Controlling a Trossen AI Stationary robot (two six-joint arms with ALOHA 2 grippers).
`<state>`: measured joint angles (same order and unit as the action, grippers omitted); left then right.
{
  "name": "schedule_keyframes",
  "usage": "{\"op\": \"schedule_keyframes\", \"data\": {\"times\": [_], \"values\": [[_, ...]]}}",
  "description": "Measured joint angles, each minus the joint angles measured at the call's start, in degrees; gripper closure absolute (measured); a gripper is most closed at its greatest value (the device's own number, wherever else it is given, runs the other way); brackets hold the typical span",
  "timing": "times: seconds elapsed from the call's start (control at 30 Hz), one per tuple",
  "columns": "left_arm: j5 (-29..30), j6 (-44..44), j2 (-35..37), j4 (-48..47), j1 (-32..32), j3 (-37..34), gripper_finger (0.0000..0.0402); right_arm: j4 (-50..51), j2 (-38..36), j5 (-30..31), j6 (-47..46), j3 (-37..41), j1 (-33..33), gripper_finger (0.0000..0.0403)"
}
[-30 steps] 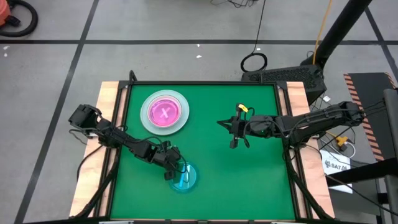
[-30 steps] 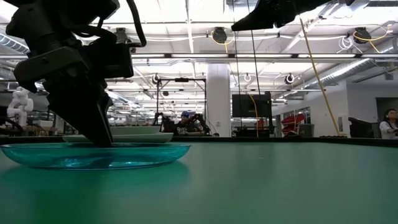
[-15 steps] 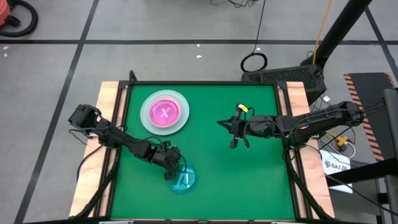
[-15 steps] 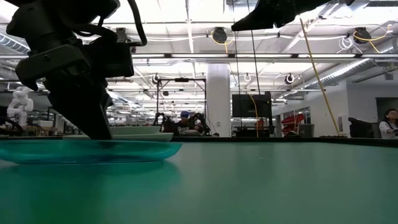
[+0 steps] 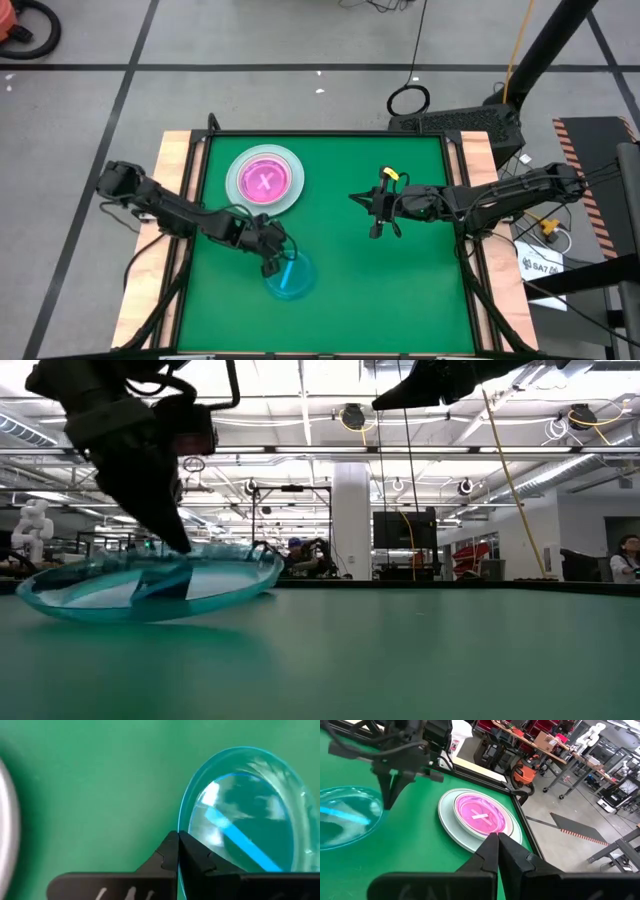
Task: Stack plastic plates
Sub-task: Stack the blue plate on top of the pink plate
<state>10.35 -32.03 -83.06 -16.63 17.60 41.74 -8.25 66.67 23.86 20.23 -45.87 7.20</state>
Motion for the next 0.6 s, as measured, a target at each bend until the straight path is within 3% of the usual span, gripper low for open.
{"op": "schedule_keyframes", "data": {"times": [0.17, 0.3, 0.6], "values": [[0.14, 1.87, 4.73, -5.16, -3.28, 0.18, 0.0396, 0.00, 0.00, 0.00, 0.01, 0.00, 0.00, 0.0403], [2.46, 4.48, 8.42, -14.93, -7.36, 3.53, 0.0396, -0.04, 0.00, 0.00, 0.02, 0.00, 0.00, 0.0403], [5.82, 21.53, 13.01, -31.71, -22.37, 15.76, 0.0396, -0.04, -0.02, 0.00, 0.04, 0.02, 0.00, 0.0403]]}}
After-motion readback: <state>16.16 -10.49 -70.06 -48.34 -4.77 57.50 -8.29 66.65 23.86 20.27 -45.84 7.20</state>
